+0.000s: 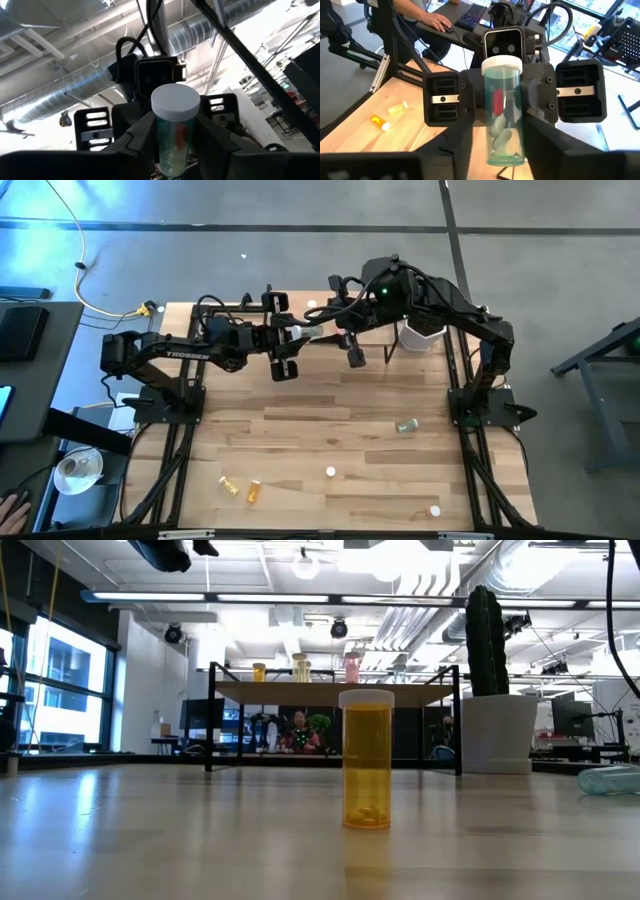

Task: Pick and place medicine bottles onto shelf by color
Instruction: Put the bottom blue pill bottle on the shelf aligned with the other blue pill bottle

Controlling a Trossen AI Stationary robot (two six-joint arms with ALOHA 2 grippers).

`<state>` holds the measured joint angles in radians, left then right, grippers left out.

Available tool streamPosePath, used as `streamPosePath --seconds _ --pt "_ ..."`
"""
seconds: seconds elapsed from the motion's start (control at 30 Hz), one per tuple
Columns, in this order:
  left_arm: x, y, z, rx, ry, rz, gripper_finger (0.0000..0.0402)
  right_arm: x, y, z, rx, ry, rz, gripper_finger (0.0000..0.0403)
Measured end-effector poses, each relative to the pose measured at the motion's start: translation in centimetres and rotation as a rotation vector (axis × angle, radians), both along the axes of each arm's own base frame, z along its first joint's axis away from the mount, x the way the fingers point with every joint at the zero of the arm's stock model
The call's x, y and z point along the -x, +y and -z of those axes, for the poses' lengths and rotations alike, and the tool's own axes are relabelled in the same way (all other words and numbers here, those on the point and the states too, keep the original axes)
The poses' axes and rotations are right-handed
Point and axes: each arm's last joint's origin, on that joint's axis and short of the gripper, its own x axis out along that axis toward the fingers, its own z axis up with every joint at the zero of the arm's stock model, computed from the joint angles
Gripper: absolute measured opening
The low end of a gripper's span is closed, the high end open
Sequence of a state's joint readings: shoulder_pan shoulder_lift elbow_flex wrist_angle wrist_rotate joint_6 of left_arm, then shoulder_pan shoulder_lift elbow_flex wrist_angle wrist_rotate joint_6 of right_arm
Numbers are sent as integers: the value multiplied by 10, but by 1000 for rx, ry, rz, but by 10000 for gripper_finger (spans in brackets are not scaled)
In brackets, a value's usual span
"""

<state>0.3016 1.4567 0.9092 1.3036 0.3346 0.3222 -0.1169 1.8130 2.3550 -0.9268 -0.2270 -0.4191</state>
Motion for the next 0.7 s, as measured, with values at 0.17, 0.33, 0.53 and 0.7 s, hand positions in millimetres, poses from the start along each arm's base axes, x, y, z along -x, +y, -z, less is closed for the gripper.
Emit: streamPosePath --seconds 0.17,0.33,0.53,0.7 --pt "-1 3 2 18 27 -42 106 2 -1 2 8 26 26 189" --pt "-3 5 4 38 48 -42 106 8 -1 1 18 47 64 194" --pt "-4 5 5 37 62 -32 106 23 0 -8 -25 41 93 195" --pt "-5 5 7 45 84 -33 106 31 1 -11 -27 50 92 195"
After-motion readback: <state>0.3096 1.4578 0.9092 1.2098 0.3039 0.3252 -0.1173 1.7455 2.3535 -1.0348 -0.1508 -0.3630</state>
